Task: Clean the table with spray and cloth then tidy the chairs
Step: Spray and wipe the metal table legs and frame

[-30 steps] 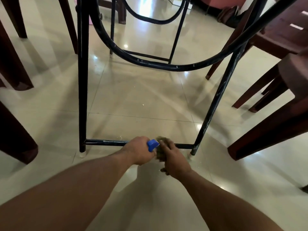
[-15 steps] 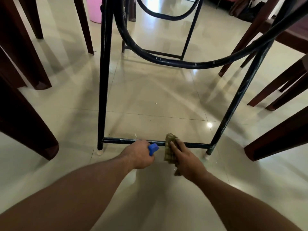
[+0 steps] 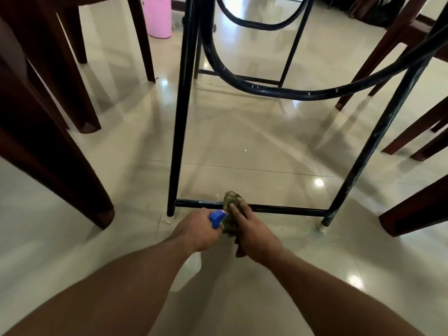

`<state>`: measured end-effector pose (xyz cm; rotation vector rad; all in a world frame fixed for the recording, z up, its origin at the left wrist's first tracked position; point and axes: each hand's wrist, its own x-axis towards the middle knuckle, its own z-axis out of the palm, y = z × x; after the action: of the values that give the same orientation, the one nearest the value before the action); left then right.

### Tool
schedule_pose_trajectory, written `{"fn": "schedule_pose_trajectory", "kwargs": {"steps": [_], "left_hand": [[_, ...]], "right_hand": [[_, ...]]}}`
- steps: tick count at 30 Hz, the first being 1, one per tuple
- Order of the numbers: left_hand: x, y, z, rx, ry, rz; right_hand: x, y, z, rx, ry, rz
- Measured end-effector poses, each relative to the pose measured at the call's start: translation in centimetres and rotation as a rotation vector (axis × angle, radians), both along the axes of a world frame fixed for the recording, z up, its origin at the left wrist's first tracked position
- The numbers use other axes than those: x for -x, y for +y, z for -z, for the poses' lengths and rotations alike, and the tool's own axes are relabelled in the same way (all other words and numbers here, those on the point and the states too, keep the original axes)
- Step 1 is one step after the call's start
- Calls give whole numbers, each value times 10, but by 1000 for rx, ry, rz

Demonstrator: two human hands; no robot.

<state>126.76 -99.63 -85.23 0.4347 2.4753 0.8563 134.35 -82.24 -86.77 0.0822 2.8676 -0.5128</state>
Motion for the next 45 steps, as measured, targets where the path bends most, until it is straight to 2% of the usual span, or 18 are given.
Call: {"fn": "schedule_pose_trajectory", "kwargs": {"steps": [3, 6, 7, 8, 13, 16, 18, 20, 22, 23, 26, 29, 31, 35, 37, 40, 42, 45], "left_hand": [[6, -23, 0, 14, 0, -114], [12, -45, 3, 5, 16, -159], [14, -53, 3, -11, 21, -177], [18, -61, 3, -27, 24, -194], [39, -75, -9, -51, 84, -238], [43, -71, -16, -56, 110, -245], [41, -66, -19, -85, 101, -252], [37, -63, -20, -107, 91, -247], [36, -64, -19, -127, 88, -240], [37, -65, -19, -126, 93, -237], [44, -74, -23, -83, 122, -240], [53, -87, -30, -55, 133, -235], [56, -93, -31, -21, 146, -203], [49, -93, -27, 26, 143, -168], [42, -88, -27, 26, 109, -148], [35, -76, -28, 25, 117, -43], [29, -63, -31, 42, 115, 39], [21, -42, -33, 86, 124, 98]], "right_hand": [[-13, 35, -1, -142, 49, 50], [-15, 49, -4, -186, 70, 539], [-7, 40, -6, -168, 30, 648], [3, 23, -6, -145, -5, 664], [43, -64, -4, -38, -33, 383], [36, -51, -4, -79, -37, 73], [26, -25, -4, -116, -1, 25], [18, -11, -2, -123, 41, 275], [25, -24, 0, -127, -33, 581], [34, -36, 0, -119, -93, 624], [62, -86, -5, 24, -103, 472], [67, -131, -11, 58, -41, -8], [67, -135, -9, -39, -68, -193], [53, -95, 1, -257, -26, -236], [34, -65, 8, -309, -37, -135], [10, -15, 6, -339, -112, 170], [0, 16, -7, -281, -138, 390], [-8, 63, -30, -112, -115, 575]]}}
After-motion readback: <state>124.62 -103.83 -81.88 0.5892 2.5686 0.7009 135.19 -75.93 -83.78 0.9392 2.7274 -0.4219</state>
